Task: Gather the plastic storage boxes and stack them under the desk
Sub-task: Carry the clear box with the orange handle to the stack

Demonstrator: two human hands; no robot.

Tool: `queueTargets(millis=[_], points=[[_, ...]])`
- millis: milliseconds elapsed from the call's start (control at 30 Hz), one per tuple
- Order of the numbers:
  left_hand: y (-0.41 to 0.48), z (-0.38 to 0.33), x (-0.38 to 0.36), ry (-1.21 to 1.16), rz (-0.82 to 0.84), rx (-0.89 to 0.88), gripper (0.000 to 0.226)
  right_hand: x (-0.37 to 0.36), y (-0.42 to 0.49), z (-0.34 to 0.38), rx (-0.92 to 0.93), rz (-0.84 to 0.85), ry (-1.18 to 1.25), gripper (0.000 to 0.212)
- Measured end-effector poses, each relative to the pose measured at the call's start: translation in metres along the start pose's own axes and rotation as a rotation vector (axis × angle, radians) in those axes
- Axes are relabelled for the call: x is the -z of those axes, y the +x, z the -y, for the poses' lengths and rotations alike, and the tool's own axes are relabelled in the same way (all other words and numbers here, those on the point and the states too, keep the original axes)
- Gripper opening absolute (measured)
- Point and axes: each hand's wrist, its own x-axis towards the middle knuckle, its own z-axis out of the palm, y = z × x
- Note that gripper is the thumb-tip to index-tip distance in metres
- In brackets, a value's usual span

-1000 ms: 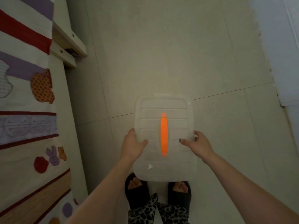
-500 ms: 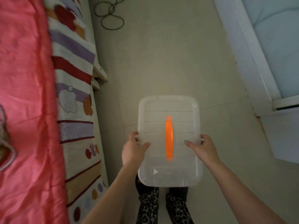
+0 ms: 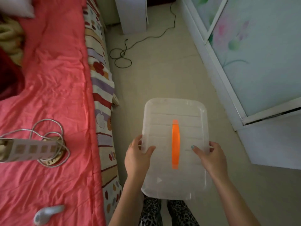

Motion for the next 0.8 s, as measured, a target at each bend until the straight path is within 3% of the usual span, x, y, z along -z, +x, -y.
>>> queueTargets(millis=[433,800], points=[[-0.112,-0.055,0.111,-0.125,-0.07,-0.169,0.059,0.098,-0.123,0.062,0.206,-0.056,-0.038,0.071],[-0.134,-0.071,0.151,-0.168,-0.113,-0.234,0.06,0.117,-0.155,0.092,0.3,-0.076,-0.063,0.073]])
